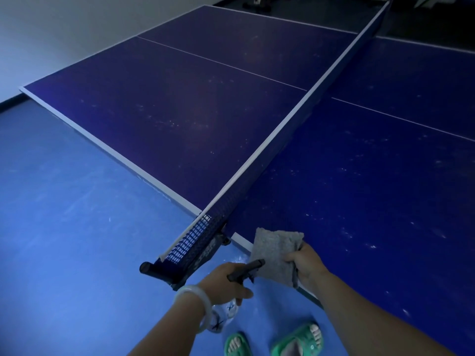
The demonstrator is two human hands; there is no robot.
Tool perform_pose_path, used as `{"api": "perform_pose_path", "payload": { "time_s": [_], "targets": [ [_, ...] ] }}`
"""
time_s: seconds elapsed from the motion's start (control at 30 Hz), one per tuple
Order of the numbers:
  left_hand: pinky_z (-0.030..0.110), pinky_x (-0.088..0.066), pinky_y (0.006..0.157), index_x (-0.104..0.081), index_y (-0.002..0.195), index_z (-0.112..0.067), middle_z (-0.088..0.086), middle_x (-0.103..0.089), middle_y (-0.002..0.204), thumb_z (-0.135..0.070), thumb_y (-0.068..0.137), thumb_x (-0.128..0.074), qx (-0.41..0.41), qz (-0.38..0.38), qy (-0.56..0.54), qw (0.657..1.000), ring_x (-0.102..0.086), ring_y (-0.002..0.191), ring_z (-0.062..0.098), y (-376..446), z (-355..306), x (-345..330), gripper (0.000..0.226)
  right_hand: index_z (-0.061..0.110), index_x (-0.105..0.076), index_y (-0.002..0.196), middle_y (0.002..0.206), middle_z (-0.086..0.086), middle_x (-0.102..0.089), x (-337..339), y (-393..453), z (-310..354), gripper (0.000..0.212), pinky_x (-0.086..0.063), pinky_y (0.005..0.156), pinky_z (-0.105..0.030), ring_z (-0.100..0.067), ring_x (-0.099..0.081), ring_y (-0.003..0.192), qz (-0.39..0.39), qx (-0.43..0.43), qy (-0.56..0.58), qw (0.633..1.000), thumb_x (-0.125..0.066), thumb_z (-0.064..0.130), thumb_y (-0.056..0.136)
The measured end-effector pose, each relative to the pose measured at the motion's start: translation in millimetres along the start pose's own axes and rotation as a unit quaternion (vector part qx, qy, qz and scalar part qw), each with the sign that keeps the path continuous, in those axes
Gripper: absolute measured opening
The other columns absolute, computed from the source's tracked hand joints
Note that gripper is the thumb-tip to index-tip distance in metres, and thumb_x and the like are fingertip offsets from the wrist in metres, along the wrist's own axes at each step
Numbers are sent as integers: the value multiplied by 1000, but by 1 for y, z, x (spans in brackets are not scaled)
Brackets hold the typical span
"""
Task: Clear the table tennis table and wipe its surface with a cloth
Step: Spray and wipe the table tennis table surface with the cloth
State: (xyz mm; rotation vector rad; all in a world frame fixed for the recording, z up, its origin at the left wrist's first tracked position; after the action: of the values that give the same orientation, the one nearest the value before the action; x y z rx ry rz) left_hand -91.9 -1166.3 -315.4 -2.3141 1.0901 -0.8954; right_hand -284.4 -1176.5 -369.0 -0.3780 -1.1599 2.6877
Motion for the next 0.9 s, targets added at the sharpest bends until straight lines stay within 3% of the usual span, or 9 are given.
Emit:
{"api": "perform_pose_path", "payload": {
  "time_s": [0.13, 0.23, 0.33, 0.4, 0.53, 0.63, 0.7, 0.8, 0.9],
  "targets": [
    [28, -52, 75, -59, 122, -25, -6, -62, 58, -19, 89, -66, -17, -5, -11, 1000, -59, 59, 7, 1, -8, 5, 34, 14, -61, 105, 104, -14, -69, 0, 0, -1, 40, -57, 67, -39, -31, -67, 94, -7, 4, 0, 1000, -53, -19, 84],
    [21, -47, 65, -57, 129, -25, -6, -64, 59, -17, 87, -66, -1, -39, -26, 999, -58, 54, 3, 4, -8, 14, 44, 13, -62, 107, 106, -15, -70, 0, 0, -1, 40, -58, 77, -46, -33, -67, 98, -6, 11, -1, 1000, -53, -19, 84],
    [22, -44, 58, -59, 126, -23, -7, -63, 54, -13, 88, -67, 15, -73, -64, 995, -52, 52, 13, 3, -3, 23, 40, 11, -61, 114, 110, -15, -69, 0, 0, -1, 42, -55, 88, -54, -35, -66, 103, -8, 16, -6, 1000, -54, -18, 84],
    [27, -46, 64, -56, 129, -31, -4, -62, 55, -13, 88, -66, 17, -76, -62, 995, -54, 58, 19, 2, -2, 26, 46, 11, -60, 114, 111, -16, -69, 1, 0, -1, 42, -53, 91, -57, -36, -65, 103, -14, 19, -9, 1000, -54, -17, 84],
    [34, -52, 78, -60, 120, -24, -5, -62, 58, -21, 88, -67, 23, -17, -10, 1000, -58, 64, 14, -2, -4, 17, 32, 11, -61, 114, 108, -15, -70, 2, 0, -3, 42, -56, 85, -53, -34, -67, 100, -18, 17, -14, 1000, -55, -17, 84],
    [32, -48, 83, -60, 114, -23, -5, -62, 61, -25, 89, -68, 15, 9, 15, 1000, -59, 67, 4, -5, -6, 6, 26, 12, -61, 114, 108, -14, -69, 2, -1, -2, 41, -57, 83, -50, -33, -67, 100, -19, 17, -25, 999, -55, -16, 84],
    [35, -50, 87, -61, 113, -21, -6, -62, 62, -23, 89, -68, 19, 7, 15, 1000, -62, 73, 11, -6, -5, 3, 26, 13, -60, 114, 109, -13, -68, 1, -3, -1, 42, -56, 85, -51, -33, -66, 101, -19, 19, -29, 999, -54, -16, 84],
    [35, -51, 83, -62, 112, -18, -13, -59, 54, -21, 89, -67, 20, 11, 26, 999, -59, 64, 11, -4, -5, 2, 23, 12, -58, 117, 113, -15, -66, 1, -4, 0, 44, -53, 91, -55, -34, -64, 105, -19, 18, -28, 999, -53, -18, 84],
    [32, -52, 72, -61, 112, -17, -9, -61, 57, -21, 88, -69, 33, -15, 26, 999, -57, 57, 11, -2, -1, 8, 26, 10, -58, 119, 113, -16, -66, 1, -3, -1, 44, -53, 91, -56, -35, -64, 105, -21, 15, -22, 999, -53, -17, 85]
  ]
}}
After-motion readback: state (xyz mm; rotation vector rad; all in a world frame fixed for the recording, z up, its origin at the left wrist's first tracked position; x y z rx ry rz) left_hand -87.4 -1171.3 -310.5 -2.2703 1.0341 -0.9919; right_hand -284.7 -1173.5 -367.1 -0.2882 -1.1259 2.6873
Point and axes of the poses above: each hand's wrist, its own y-axis towards the middle knuckle, its own x-axis out of the back of the hand, z = x × y, the point moved 7 cm from there along y, towards the middle knuckle
